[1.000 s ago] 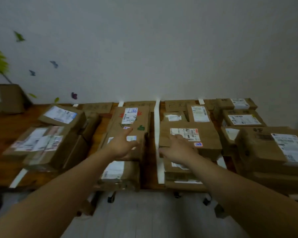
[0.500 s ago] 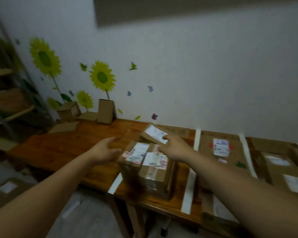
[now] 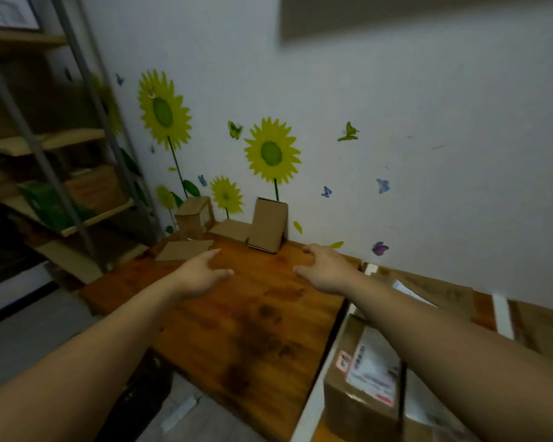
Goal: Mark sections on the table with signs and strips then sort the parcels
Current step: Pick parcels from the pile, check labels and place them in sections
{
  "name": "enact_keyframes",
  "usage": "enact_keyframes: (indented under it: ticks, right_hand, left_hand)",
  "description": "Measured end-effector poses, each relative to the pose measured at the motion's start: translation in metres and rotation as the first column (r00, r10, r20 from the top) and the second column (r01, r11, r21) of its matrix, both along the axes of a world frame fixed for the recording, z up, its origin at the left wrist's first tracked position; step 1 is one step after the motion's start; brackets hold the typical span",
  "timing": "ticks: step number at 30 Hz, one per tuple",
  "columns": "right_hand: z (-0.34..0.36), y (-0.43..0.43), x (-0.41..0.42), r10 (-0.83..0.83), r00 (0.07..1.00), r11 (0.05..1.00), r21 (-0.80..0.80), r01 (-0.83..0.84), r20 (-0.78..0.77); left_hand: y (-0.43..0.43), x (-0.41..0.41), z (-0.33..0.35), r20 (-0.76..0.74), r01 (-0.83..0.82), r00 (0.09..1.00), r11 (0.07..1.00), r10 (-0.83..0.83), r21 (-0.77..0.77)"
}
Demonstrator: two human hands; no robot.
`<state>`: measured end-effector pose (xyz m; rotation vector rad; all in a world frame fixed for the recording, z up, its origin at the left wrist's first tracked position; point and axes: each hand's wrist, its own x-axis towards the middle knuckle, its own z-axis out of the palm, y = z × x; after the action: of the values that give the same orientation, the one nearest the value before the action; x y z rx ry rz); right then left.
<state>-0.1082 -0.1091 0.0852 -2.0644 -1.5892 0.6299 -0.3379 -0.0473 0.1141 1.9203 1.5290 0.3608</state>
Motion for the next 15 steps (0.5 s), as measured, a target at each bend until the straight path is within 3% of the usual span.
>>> enact_keyframes:
  ticks: [7, 15]
  right_hand:
    - [0.005, 0.128, 0.014, -0.048, 0.993, 0.999, -0.017, 0.046, -0.107]
    - [-0.030, 0.235, 0.037, -0.206, 0.969, 0.975, -0.111, 0.192, -0.137]
  left_hand:
    - [0.141, 0.017, 0.003, 0.022, 0.037, 0.999, 0.999, -0.036, -0.032]
    - [0.296, 0.051, -0.026, -0.077, 0.177, 0.981, 0.983, -0.180, -0.040]
